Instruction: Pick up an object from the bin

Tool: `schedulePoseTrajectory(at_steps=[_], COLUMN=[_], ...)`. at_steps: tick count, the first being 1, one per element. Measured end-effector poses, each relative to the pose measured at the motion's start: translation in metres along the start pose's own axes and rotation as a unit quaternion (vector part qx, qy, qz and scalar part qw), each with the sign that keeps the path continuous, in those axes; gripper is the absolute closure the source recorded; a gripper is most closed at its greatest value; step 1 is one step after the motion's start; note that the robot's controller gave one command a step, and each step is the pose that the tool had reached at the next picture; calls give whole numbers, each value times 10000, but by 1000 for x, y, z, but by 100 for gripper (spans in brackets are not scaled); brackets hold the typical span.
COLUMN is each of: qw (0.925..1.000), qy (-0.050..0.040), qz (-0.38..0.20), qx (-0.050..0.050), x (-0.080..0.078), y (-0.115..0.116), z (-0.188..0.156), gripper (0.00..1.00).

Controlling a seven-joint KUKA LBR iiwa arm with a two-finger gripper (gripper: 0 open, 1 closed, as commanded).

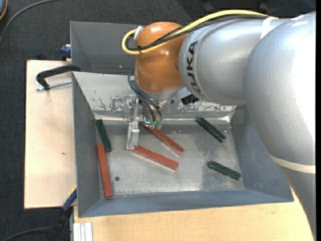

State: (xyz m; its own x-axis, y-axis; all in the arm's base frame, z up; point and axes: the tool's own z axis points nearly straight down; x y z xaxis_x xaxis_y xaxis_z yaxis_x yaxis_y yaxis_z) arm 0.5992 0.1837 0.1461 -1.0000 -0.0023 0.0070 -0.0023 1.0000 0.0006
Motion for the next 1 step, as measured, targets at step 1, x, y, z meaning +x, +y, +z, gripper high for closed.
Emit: schedulePoseTrajectory(at_steps=[1], qw=[9994], qy=[-1], qz=[350], qx=[13], x=[4], y=[-44], z=[64], gripper=[0])
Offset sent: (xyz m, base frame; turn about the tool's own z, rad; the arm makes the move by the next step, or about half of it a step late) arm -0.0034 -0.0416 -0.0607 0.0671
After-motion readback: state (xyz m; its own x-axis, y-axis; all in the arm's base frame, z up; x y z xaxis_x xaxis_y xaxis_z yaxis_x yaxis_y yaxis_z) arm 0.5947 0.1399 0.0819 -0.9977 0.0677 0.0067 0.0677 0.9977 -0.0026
